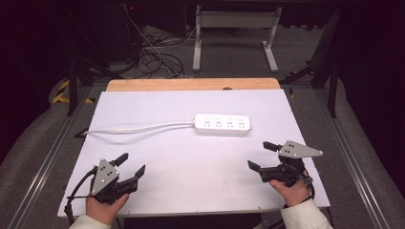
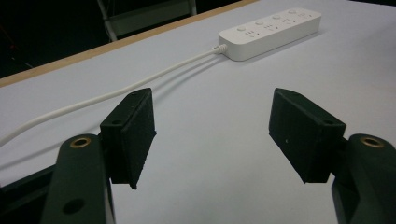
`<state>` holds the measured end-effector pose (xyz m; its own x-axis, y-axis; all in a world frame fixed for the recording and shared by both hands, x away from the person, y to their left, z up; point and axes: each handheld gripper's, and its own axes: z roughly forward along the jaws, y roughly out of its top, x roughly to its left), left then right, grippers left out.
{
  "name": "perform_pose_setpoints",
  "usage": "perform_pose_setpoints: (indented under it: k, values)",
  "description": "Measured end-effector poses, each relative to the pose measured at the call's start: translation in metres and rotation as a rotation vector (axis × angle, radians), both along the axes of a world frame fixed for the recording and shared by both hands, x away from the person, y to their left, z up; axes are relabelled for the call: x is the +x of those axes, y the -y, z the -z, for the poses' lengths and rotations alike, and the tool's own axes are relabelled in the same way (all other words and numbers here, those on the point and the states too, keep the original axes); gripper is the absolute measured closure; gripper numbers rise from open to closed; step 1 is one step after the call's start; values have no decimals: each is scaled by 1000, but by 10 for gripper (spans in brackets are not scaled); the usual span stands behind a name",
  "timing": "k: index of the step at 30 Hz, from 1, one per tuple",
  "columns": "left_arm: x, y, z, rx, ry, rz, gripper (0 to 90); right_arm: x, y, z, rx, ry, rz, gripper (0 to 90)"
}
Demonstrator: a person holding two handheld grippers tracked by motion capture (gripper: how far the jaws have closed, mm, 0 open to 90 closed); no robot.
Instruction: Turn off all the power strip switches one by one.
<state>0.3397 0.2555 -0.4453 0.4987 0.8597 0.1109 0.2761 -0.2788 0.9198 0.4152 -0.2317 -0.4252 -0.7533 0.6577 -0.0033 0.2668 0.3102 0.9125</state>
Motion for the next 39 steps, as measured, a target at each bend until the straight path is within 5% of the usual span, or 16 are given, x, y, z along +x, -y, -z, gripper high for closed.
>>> perform_pose_setpoints:
  k: [7, 11, 30, 34, 39]
  values:
    - [1, -2, 0, 3, -5, 3, 324, 14, -9, -7, -11, -41, -18, 255]
    - [0, -2, 0, -6, -10, 4, 325, 17, -15, -15, -33, -8, -2, 294]
    - [1, -1, 1, 17, -9, 6, 323, 48, -38, -33, -82, -4, 19, 333]
    - [1, -1, 1, 18, -9, 6, 323, 52, -41, -35, -116, 18, 13, 523]
    - [1, 0, 1, 16, -11, 6, 323, 63, -46, -41, -155, -54, -45, 809]
